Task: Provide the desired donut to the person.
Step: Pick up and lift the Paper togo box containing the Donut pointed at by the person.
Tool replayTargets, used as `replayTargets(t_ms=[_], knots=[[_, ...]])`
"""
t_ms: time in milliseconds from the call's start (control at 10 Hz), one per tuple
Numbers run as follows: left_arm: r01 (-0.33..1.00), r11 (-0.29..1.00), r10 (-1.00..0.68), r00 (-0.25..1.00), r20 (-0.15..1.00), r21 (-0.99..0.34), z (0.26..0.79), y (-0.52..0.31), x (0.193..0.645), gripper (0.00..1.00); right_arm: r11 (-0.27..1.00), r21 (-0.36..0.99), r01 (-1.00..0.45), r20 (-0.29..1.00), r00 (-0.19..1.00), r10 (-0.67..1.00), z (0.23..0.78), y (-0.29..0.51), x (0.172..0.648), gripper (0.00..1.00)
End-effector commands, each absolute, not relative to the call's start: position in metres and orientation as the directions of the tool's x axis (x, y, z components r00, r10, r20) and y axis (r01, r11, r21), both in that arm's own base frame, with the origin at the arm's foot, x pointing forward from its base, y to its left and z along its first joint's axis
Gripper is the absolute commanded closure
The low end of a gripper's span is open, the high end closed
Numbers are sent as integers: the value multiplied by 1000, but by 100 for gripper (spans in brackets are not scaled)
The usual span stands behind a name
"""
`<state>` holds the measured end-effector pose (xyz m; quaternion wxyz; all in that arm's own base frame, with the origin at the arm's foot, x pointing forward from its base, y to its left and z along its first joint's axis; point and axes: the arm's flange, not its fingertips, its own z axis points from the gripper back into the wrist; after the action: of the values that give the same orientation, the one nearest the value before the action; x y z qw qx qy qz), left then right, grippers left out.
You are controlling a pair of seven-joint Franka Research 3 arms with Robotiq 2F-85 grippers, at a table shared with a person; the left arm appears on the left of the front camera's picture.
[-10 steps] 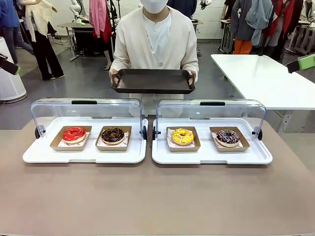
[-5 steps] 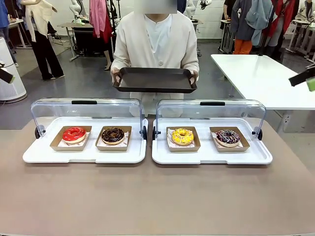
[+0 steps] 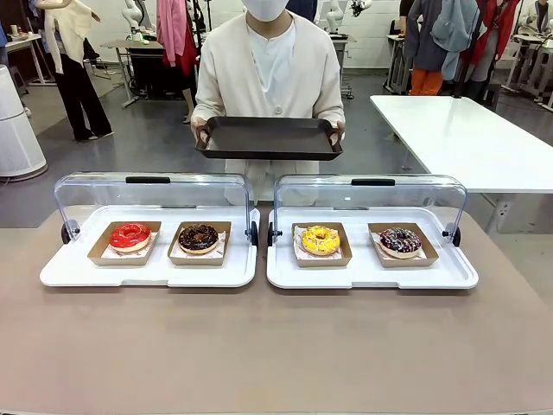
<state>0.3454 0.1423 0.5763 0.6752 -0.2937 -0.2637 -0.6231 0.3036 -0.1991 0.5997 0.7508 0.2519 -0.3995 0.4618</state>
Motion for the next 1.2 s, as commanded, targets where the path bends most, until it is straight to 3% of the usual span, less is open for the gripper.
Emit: replayTargets(t_ms=[0, 300, 400, 500, 1100], knots=[[989, 146, -684, 101, 723, 0, 565, 144, 349, 0, 531, -35, -846, 860, 246, 448, 589, -192, 308, 0], [977, 212, -632, 146, 761, -12, 560, 151, 358, 0, 499, -5, -867, 846, 263, 464, 584, -185, 312, 0], [986, 166, -677, 115, 727, -1, 567, 157, 355, 0, 467, 11, -884, 837, 263, 479, 582, -174, 314, 0], [986, 166, -677, 115, 727, -1, 567, 157, 355, 0, 518, -12, -855, 851, 264, 455, 589, -196, 311, 0], [986, 166, -677, 115, 727, -1, 567, 157, 355, 0, 518, -12, -855, 851, 264, 455, 589, -196, 311, 0]])
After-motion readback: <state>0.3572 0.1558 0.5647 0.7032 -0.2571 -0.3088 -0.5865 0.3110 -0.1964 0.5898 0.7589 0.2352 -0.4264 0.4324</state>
